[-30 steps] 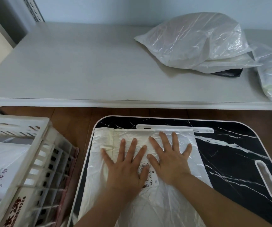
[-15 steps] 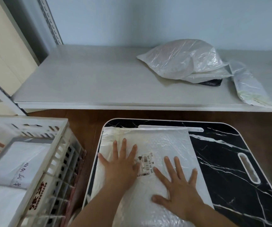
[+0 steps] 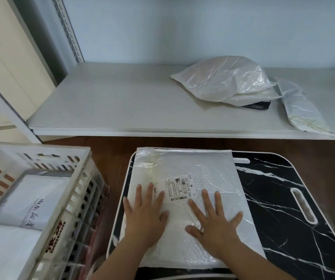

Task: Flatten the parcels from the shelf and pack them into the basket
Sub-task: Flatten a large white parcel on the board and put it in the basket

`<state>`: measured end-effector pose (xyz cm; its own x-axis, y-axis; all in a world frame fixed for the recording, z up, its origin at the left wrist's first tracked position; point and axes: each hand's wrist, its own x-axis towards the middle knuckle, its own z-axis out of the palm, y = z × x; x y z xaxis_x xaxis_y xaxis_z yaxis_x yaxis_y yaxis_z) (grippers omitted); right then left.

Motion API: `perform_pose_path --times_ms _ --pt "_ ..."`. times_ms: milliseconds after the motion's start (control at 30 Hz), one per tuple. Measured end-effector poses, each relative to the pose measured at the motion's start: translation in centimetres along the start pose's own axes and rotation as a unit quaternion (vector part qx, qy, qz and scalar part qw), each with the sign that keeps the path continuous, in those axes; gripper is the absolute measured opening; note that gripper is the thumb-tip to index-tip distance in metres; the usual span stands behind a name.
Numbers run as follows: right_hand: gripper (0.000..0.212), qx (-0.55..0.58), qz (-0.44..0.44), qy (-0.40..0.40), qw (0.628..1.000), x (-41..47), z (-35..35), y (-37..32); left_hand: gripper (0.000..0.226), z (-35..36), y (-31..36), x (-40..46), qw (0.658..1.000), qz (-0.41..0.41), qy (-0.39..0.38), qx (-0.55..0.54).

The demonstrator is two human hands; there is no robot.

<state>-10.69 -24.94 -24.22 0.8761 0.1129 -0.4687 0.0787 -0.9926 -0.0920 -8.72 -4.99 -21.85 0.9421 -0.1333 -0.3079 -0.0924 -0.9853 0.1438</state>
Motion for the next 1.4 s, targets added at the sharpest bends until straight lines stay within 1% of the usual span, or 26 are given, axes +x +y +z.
perform_pose_path --times_ms 67,100,133,167,233,300,400,433,467,500,567,633,667,700,800,933,1000,1100,1133,1200,1267,1333,1400 --pt "0.097 -0.007 0.0 -0.024 1.0 0.7 -0.1 -0.6 0.057 0.5 0.8 0.7 1.0 0.019 -0.012 0.002" --pt "0.092 -0.002 -0.006 -0.023 1.0 1.0 -0.3 -0.8 0.056 0.8 1.2 1.2 0.999 0.025 -0.022 0.001" --pt "0.085 -0.001 -0.013 -0.006 1.0 1.4 -0.1 -0.7 0.056 1.3 1.5 1.5 0.999 0.027 -0.025 -0.002" --pt "0.077 -0.001 -0.022 0.009 1.0 1.9 0.4 -0.6 0.056 2.2 1.5 1.9 0.999 0.029 -0.012 -0.006" --pt "0.069 -0.03 -0.017 0.055 0.998 2.4 1.0 -0.6 0.055 3.4 1.4 2.3 0.998 0.036 0.048 0.014" --pt "0.067 -0.026 0.01 0.054 0.998 2.6 1.5 -0.3 0.056 4.2 1.3 2.3 0.999 0.03 0.039 0.023" --pt "0.068 -0.055 0.001 0.074 0.996 2.9 2.2 -0.1 0.058 5.0 1.1 2.7 0.997 0.036 0.043 0.047" --pt "0.068 -0.06 -0.006 0.078 0.995 3.0 1.8 -0.1 0.058 4.8 1.2 2.8 0.998 0.037 0.034 0.039" --pt "0.068 -0.054 -0.003 0.065 0.996 3.2 2.0 -0.2 0.058 4.5 1.2 2.8 0.999 0.036 0.019 0.029" --pt "0.068 -0.043 0.006 0.035 0.998 3.1 1.7 -0.2 0.058 4.0 1.3 2.9 0.999 0.036 0.011 0.024" --pt "0.069 -0.034 0.002 0.026 0.999 2.7 1.2 -0.4 0.058 3.4 1.2 3.0 0.999 0.037 0.014 0.024" --pt "0.08 -0.046 -0.009 0.035 0.998 3.0 0.6 -0.4 0.062 2.7 1.3 2.9 0.998 0.026 -0.047 0.011" --pt "0.084 -0.033 -0.011 0.029 0.999 2.8 0.8 -0.3 0.065 2.2 1.3 2.7 0.997 0.024 -0.073 0.013" --pt "0.083 -0.023 -0.005 0.007 1.0 2.2 0.4 -0.5 0.067 1.8 1.3 2.2 0.996 0.017 -0.091 0.013" --pt "0.066 -0.007 0.039 -0.034 0.999 1.5 -0.6 -1.7 0.073 1.6 1.4 0.2 0.992 -0.032 -0.12 0.014" --pt "0.069 0.002 0.081 -0.038 0.996 0.7 -0.9 -3.4 0.069 1.8 1.7 -2.8 0.99 -0.082 -0.116 -0.003" --pt "0.066 -0.017 0.07 -0.025 0.997 -0.2 -0.9 -3.7 0.069 1.9 1.3 -3.3 0.988 -0.082 -0.127 -0.009" --pt "0.063 -0.066 0.01 -0.011 0.998 -2.0 -0.3 -3.6 0.07 1.9 0.7 -3.4 0.988 -0.071 -0.134 -0.002" --pt "0.062 -0.075 -0.007 -0.019 0.997 -2.7 0.1 -3.2 0.071 1.9 0.6 -3.4 0.988 -0.068 -0.139 0.002" --pt "0.061 -0.089 -0.029 -0.058 0.994 -4.1 0.7 -2.1 0.072 1.6 0.5 -3.4 0.986 -0.057 -0.155 0.01" --pt "0.059 -0.073 -0.041 -0.09 0.992 -4.8 0.5 -1.4 0.073 1.2 0.0 -3.5 0.984 -0.036 -0.173 0.017" --pt "0.058 -0.034 -0.052 -0.095 0.994 -5.1 -0.4 -1.2 0.072 0.4 -1.0 -3.5 0.981 -0.006 -0.19 0.02" --pt "0.053 0.001 -0.065 -0.088 0.994 -5.6 -1.1 -1.0 0.064 -1.0 -2.3 -3.6 0.975 0.045 -0.216 0.039"
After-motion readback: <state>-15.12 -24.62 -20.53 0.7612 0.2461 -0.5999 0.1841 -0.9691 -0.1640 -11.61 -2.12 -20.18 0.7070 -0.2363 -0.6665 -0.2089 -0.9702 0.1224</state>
